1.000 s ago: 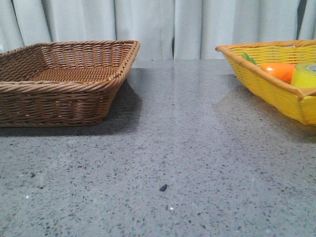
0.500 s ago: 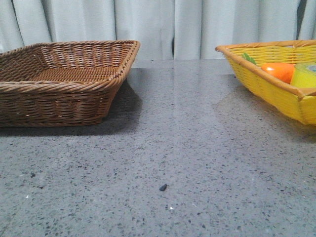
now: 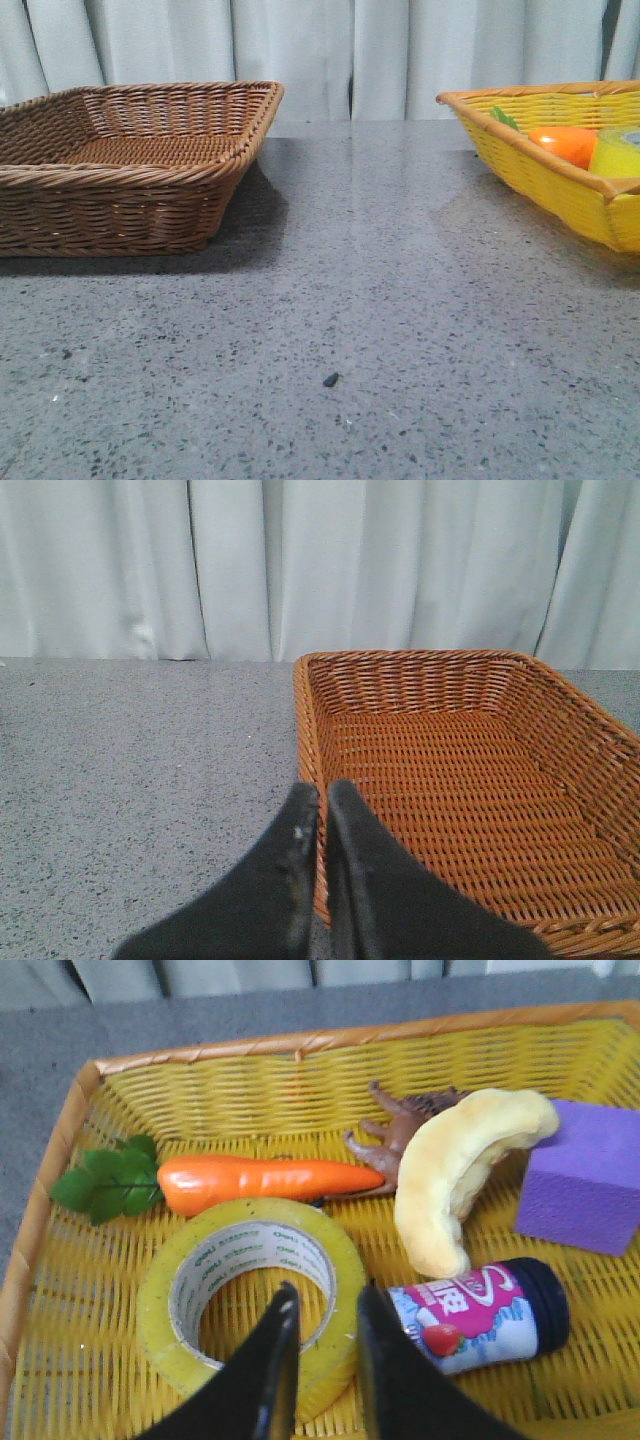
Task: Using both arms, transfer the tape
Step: 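Reach the right gripper into the yellow basket and grasp the tape roll, then carry the tape roll toward the table center and set it down, then open the right gripper and lift it away from the tape, then lower the left gripper onto the tape roll and grasp its rim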
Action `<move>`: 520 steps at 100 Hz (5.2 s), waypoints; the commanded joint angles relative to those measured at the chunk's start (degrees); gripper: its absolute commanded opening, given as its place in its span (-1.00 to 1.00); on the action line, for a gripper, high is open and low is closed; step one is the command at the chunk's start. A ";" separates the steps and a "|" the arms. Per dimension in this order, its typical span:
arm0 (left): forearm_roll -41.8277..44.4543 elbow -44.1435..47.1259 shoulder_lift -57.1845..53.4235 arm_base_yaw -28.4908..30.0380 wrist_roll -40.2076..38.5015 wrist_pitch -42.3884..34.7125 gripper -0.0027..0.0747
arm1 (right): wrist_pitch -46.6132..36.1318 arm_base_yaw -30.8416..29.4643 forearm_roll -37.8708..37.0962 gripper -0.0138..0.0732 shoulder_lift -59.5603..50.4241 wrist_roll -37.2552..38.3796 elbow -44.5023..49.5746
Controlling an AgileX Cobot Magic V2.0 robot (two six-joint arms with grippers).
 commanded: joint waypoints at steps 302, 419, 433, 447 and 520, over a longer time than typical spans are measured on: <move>-0.62 -4.00 1.90 -4.67 -0.54 -7.18 -0.01 | 24.92 40.95 6.86 -0.59 41.42 -3.00 -40.48; 0.97 -43.12 56.78 -50.25 -0.54 5.45 0.21 | -2.72 39.60 3.58 -0.85 -5.80 -2.54 -16.11; 0.97 -47.58 62.24 -50.96 0.06 7.90 0.21 | -1.90 39.60 3.58 -0.85 -5.80 -2.54 -16.11; 0.83 -51.12 66.43 -50.96 0.06 10.44 0.21 | -0.11 39.60 3.58 -0.85 -5.80 -2.54 -16.11; 0.78 -57.72 78.52 -50.85 0.53 15.34 0.16 | 1.40 39.60 3.89 -0.85 -5.80 -2.44 -16.11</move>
